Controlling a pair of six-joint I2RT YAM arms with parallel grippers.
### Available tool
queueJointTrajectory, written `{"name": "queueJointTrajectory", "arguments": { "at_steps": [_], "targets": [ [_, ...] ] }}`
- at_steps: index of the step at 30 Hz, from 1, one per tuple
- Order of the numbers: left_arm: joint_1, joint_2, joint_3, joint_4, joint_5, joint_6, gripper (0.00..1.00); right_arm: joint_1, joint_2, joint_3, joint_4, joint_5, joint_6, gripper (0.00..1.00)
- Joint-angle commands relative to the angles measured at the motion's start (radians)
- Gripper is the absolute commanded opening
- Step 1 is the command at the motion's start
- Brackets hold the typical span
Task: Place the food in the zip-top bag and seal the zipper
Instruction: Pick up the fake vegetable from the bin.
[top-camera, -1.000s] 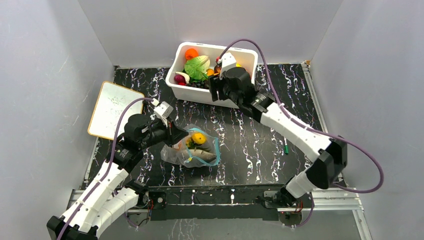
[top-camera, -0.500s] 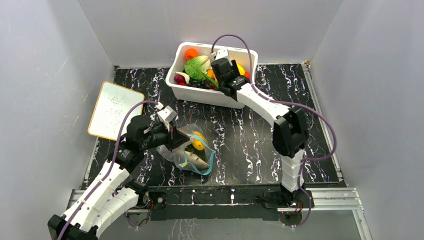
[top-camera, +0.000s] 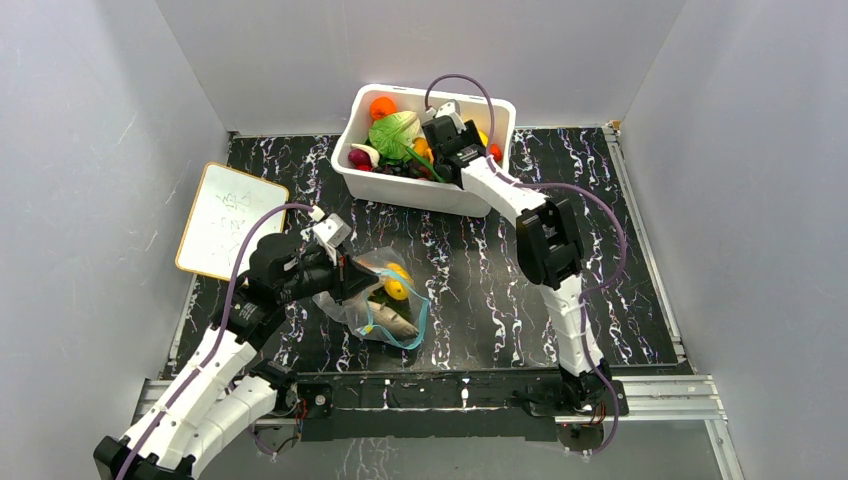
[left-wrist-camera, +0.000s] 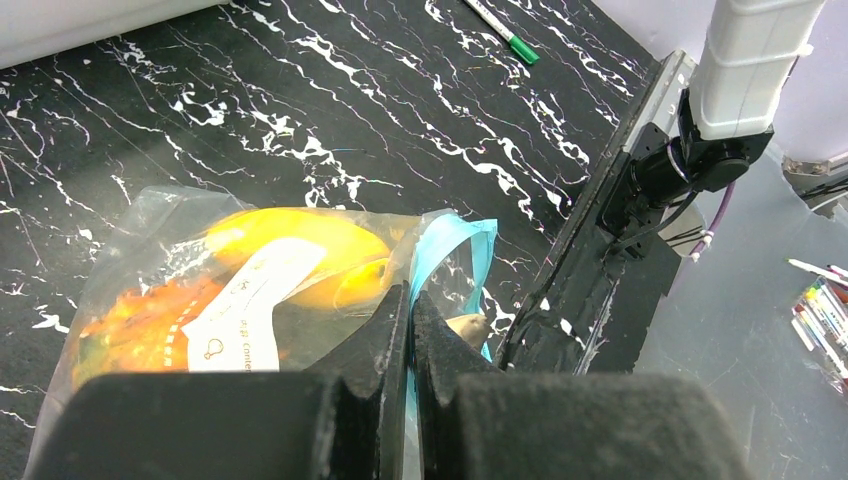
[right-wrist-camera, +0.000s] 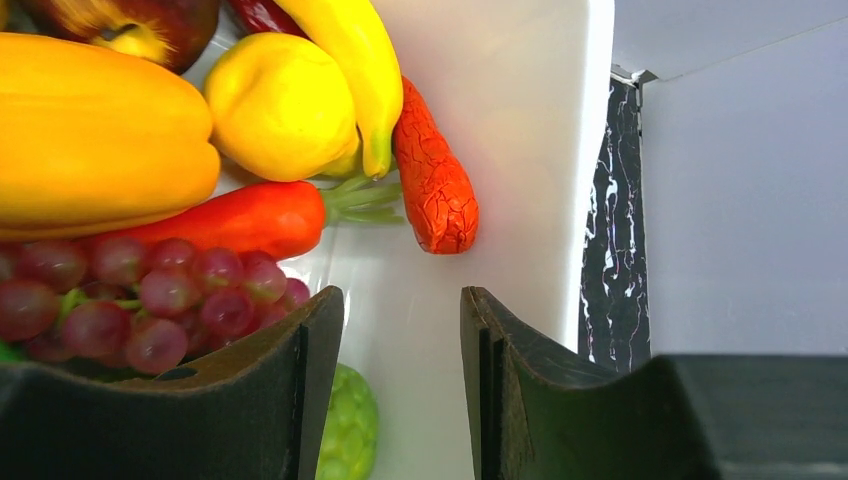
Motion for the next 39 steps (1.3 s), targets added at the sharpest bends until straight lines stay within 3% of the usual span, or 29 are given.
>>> {"name": "queueJointTrajectory", "arguments": {
  "at_steps": [1, 22, 39],
  "targets": [
    [-0.003, -0.018, -0.005, 0.012, 0.0, 0.015, 0.0, -0.029, 0.023, 0.078, 0.067, 0.03, -0.035, 0.44],
    [-0.003, -0.014, -0.005, 0.01, -0.008, 0.018, 0.0, -0.112, 0.196, 0.182, 0.063, 0.007, -0.054, 0.55],
    [-0.003, -0.016, -0.005, 0.008, -0.018, 0.023, 0.0, -0.108, 0.118, 0.152, 0.162, -0.011, -0.128, 0.3]
  ]
}}
